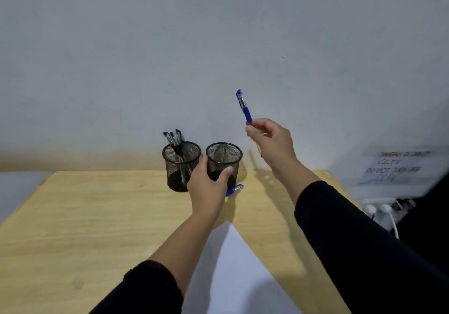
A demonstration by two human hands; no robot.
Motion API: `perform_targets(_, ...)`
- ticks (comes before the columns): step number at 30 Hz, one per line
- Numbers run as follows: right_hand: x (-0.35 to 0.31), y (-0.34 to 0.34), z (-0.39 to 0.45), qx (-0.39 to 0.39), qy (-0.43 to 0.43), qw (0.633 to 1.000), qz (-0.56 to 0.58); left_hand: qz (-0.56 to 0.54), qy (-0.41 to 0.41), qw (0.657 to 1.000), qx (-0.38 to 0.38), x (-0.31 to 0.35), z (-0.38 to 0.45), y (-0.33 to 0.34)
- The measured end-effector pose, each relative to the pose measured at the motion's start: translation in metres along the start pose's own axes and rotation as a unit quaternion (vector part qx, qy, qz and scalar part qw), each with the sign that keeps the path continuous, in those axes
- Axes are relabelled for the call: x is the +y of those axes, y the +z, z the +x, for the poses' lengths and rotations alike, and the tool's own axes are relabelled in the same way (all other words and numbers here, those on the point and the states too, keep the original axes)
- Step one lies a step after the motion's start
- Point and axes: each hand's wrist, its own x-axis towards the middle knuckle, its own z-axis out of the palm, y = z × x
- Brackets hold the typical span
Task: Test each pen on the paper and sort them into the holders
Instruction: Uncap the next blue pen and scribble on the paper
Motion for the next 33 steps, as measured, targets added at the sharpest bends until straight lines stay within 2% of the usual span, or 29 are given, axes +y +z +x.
perform_targets(5, 0.01, 0.018, 0.03, -0.002, -0.001, 0.999, 0.05, -0.016, -0.003, 0.999, 0.045, -0.012, 0.013, 0.019)
perform_targets(10, 0.044, 0.036, 0.037, -0.02, 0.044, 0.999, 0.011, -0.005, -0.007, 0.998, 0.067, -0.021, 0.018, 0.026)
perform_targets(17, 0.073, 0.043, 0.025, 0.008, 0.097, 0.993, -0.064, 0.002, -0.005, 0.997, 0.072, -0.028, 0.023, 0.03)
perform_targets(21, 0.074, 0.042, 0.021, 0.011, 0.117, 0.991, -0.064, 0.006, -0.008, 0.998, 0.069, -0.027, 0.022, 0.029)
perform_targets(28, 0.066, 0.03, 0.004, 0.031, 0.143, 0.989, -0.04, 0.007, -0.022, 0.999, 0.024, -0.023, 0.012, 0.016)
perform_targets(31, 0.08, 0.026, -0.009, 0.025, 0.161, 0.981, -0.11, 0.064, -0.008, 0.998, -0.02, -0.029, 0.0, 0.004)
perform_targets(33, 0.095, 0.026, -0.017, -0.015, 0.172, 0.966, -0.192, 0.106, -0.012, 0.993, -0.054, -0.038, -0.004, -0.004)
